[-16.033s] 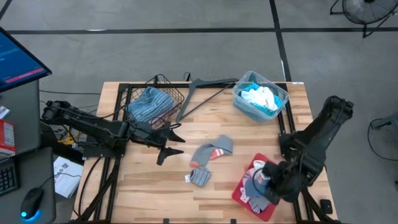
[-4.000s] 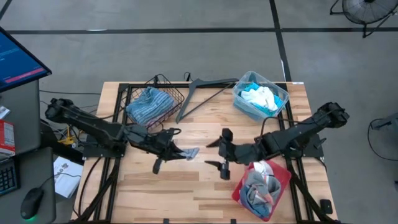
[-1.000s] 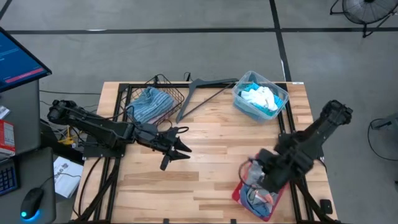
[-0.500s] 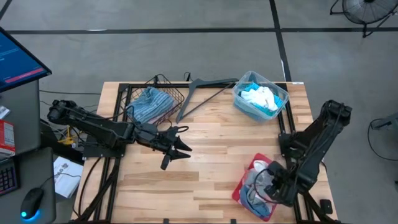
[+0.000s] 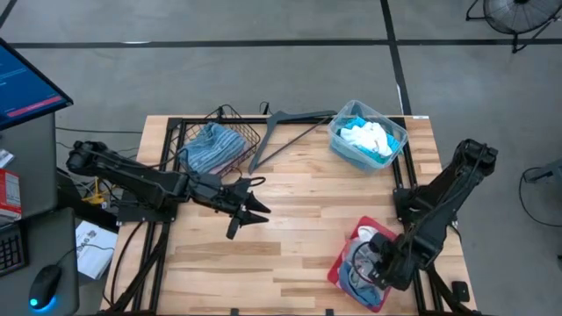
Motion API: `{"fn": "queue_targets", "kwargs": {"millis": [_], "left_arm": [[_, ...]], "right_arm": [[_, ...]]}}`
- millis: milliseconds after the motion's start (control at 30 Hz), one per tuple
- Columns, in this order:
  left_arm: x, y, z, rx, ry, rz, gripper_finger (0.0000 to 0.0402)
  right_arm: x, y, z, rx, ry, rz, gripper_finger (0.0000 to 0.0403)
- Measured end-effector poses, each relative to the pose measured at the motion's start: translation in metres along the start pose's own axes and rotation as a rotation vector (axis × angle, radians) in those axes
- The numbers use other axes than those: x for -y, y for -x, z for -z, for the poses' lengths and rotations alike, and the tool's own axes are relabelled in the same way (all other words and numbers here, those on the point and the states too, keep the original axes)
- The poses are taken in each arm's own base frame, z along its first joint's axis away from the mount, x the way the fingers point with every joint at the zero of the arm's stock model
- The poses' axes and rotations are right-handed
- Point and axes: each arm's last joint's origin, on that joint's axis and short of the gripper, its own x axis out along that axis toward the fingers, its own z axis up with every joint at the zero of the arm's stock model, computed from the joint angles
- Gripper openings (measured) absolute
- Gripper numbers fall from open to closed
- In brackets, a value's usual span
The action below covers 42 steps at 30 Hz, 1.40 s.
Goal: Pick & Place Cloths
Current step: Put the gray patterned sock into the red bin, then return to Home Position
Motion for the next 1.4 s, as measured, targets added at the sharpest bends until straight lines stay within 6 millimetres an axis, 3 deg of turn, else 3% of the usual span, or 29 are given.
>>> {"fn": "queue_targets", "kwargs": {"millis": [200, 400, 533, 700, 833, 967, 1100, 1167, 1300, 1400], "left_arm": [[0.004, 0.011, -0.01, 0.05, 0.004, 0.031, 0.0125], [0.012, 0.037, -0.028, 0.145, 0.005, 0.072, 0.0125], [0.018, 0.065, -0.043, 0.244, 0.005, 0.114, 0.0119], [0.023, 0.104, -0.059, 0.373, -0.029, 0.15, 0.0069], [0.017, 0.134, -0.063, 0.445, -0.091, 0.03, 0.0009], [0.007, 0.156, -0.059, 0.46, -0.123, -0.237, 0.0002], [0.001, 0.179, -0.052, 0.455, -0.146, -0.384, 0.0], [0.002, 0.192, -0.05, 0.478, -0.149, -0.37, 0.0], [0.006, 0.219, -0.048, 0.524, -0.18, -0.21, 0.0], [0.009, 0.232, -0.045, 0.538, -0.203, -0.087, 0.0]], "right_arm": [[-0.005, 0.02, -0.005, -0.025, -0.014, -0.172, 0.0207], [0.0, 0.044, -0.007, -0.005, -0.013, -0.295, 0.0222], [-0.001, 0.063, -0.018, 0.21, 0.025, -0.448, 0.0218], [-0.005, 0.094, -0.039, 0.679, 0.174, -0.58, 0.0205], [-0.003, 0.124, -0.06, 1.005, 0.294, -0.562, 0.0184], [0.004, 0.151, -0.081, 1.228, 0.403, -0.49, 0.0133], [0.016, 0.174, -0.095, 1.419, 0.547, -0.346, 0.0048], [0.027, 0.187, -0.099, 1.482, 0.62, -0.318, 0.0013], [0.054, 0.21, -0.1, 1.552, 0.727, -0.44, 0.0012], [0.072, 0.211, -0.099, 1.572, 0.762, -0.503, 0.0003]]}}
